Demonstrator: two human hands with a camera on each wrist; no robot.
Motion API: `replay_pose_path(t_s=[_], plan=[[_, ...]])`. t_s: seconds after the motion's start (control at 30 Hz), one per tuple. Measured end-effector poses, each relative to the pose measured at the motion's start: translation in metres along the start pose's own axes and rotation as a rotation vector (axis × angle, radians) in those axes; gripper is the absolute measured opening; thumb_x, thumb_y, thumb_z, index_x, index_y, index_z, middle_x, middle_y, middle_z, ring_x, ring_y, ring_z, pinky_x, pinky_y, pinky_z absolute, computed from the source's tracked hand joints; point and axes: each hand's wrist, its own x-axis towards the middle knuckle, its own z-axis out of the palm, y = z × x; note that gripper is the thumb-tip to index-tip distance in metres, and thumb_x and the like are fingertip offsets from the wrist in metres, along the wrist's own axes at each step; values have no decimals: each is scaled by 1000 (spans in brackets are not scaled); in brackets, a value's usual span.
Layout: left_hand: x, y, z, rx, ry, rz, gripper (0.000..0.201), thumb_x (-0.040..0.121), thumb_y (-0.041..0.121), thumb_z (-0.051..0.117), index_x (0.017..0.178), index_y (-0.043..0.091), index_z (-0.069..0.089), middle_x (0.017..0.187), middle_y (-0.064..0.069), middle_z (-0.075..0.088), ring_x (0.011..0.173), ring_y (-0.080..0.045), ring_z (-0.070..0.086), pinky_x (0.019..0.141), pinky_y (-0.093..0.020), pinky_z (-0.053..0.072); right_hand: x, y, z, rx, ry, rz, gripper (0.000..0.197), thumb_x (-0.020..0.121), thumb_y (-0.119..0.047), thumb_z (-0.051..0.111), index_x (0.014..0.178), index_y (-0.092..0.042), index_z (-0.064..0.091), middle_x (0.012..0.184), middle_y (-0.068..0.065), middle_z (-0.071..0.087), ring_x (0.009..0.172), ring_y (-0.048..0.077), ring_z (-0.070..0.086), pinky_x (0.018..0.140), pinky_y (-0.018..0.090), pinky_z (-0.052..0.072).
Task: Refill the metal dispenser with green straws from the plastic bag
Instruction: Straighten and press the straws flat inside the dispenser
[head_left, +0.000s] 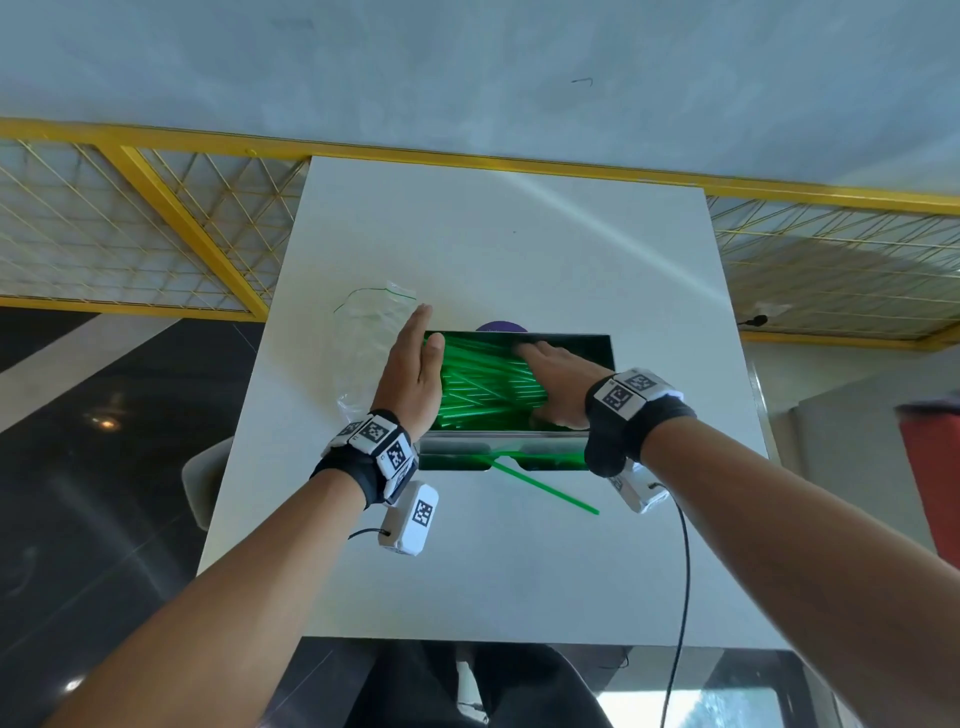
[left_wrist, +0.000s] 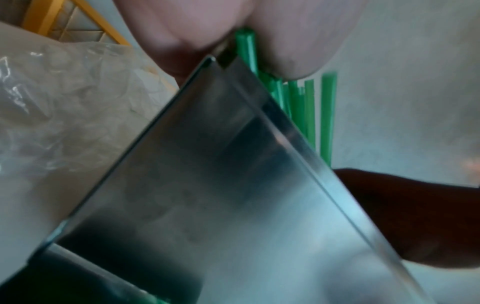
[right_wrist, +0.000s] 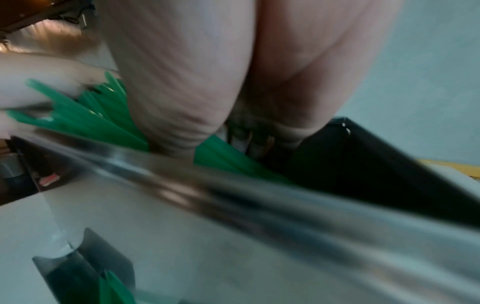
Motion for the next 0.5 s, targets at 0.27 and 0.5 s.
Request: replay_pose_path(t_s=[0.27, 0.5], plan=[[-1, 11, -5, -177, -4, -108, 50, 109, 36, 25, 153, 19, 38, 162, 4, 37, 147, -7, 33, 113, -17, 22, -1, -13, -7, -35, 55, -60, 55, 90, -24, 67, 136, -18, 39, 130, 7, 59, 115, 32, 59, 89, 42, 50], [2, 8, -11, -192, 76, -52, 44, 102, 34, 34, 133, 17, 60, 142, -2, 59, 132, -16, 53, 111, -31, 40, -5, -25, -20, -188, 136, -54, 45, 91, -16, 63, 131, -13, 42, 121, 8, 60, 108, 31, 61, 80, 39, 45]])
